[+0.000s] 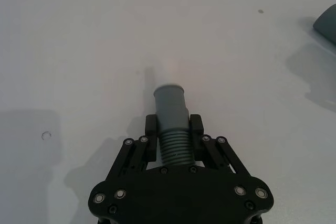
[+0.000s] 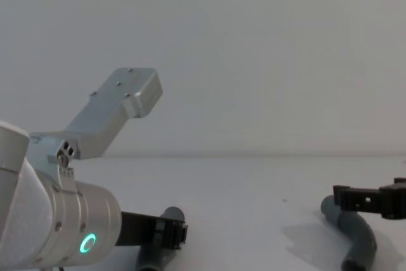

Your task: Use both hands to pick up one end of the pipe from the table, align the ends, and insert them.

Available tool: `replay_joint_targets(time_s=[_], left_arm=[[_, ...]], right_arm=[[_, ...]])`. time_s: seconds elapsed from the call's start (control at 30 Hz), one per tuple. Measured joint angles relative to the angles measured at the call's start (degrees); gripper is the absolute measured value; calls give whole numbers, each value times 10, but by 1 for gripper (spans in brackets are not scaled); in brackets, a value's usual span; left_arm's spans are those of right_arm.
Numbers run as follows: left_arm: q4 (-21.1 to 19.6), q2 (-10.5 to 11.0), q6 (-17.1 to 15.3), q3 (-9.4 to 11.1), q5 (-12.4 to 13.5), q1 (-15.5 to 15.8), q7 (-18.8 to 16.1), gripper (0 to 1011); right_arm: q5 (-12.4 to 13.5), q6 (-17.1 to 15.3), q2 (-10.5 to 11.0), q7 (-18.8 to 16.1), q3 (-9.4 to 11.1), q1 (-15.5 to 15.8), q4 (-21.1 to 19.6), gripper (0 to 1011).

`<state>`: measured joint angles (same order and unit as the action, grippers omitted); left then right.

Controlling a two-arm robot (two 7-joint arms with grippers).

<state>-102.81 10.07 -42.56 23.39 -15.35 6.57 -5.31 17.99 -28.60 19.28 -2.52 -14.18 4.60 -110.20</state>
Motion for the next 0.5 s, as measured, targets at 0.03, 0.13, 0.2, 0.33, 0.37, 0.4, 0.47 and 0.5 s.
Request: replay_joint_targets(time_s=[0.03, 0.13, 0.2, 0.33, 0.37, 0.4, 0.47, 0.5], left_arm=[[0, 0, 0, 0, 0, 0, 0, 349], [0, 0, 0, 0, 0, 0, 0, 349], [0, 0, 0, 0, 0, 0, 0, 349], [0, 0, 0, 0, 0, 0, 0, 349], [0, 0, 0, 0, 0, 0, 0, 349], [0, 0, 0, 0, 0, 0, 0, 349], [0, 0, 0, 0, 0, 0, 0, 349], [0, 0, 0, 0, 0, 0, 0, 349]], right_arm=[[0, -1, 0, -1, 0, -1, 1, 1002], [-2, -4, -3, -3, -3, -9, 11, 1002], [-3, -5, -4, -4, -4, -12, 16, 1002], [-7, -7, -7, -8, -7, -24, 33, 1002], [-7, -7, -7, -9, -7, -26, 35, 1002], [-8, -7, -7, -9, -7, -27, 38, 1002], [-10, -7, -9, -11, -9, -33, 45, 1002], [-11, -7, -10, -12, -10, -37, 51, 1002]])
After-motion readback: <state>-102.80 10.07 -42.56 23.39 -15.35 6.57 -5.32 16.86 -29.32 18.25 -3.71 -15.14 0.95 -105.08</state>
